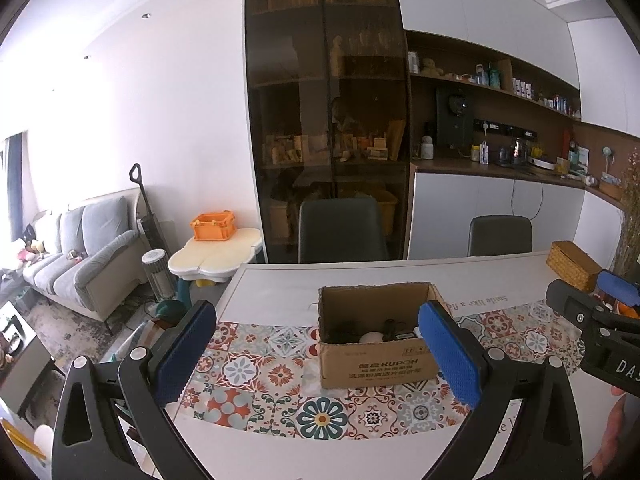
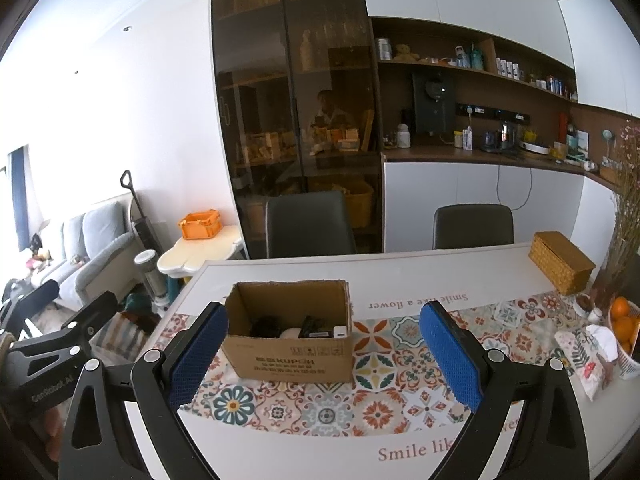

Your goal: Organize rigid objects

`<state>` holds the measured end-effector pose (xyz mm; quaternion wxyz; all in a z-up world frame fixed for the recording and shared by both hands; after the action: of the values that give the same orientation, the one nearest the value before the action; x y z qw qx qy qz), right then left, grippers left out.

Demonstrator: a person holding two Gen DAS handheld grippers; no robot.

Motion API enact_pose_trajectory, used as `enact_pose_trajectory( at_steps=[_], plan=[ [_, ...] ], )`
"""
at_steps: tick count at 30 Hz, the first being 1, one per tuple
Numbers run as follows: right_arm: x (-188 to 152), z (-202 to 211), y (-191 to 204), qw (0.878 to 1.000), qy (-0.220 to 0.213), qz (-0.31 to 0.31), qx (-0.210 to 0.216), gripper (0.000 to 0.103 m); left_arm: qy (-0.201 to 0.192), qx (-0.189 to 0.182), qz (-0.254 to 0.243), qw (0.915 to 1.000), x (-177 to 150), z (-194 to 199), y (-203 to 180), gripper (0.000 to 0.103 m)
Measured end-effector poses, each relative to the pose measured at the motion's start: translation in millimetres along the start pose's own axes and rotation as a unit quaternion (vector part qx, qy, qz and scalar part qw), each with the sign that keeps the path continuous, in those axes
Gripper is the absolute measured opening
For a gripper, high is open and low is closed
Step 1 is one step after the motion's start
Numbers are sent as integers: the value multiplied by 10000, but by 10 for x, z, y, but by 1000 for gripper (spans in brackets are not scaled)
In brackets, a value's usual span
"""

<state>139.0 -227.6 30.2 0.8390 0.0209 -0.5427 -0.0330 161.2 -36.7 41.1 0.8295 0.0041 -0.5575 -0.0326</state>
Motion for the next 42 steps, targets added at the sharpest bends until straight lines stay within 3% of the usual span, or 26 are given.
enact_pose_trajectory(
  at_steps=[42],
  plan=[
    [-12,-22,32,10000,26,12,10,97,14,-14,-2,10000,-10,8,5,103]
  ],
)
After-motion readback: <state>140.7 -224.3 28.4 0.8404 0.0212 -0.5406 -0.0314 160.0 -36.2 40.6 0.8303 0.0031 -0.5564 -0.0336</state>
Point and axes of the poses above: each gripper's, at about its wrist camera, not at the fingertips, and z roughly against the way its jaws point, y to its left, x to its top, the point moved 8 cm from there along -z, roughly the way its jaws point, and after that the axes turned 3 degrees about -y, right-handed, at the moved point
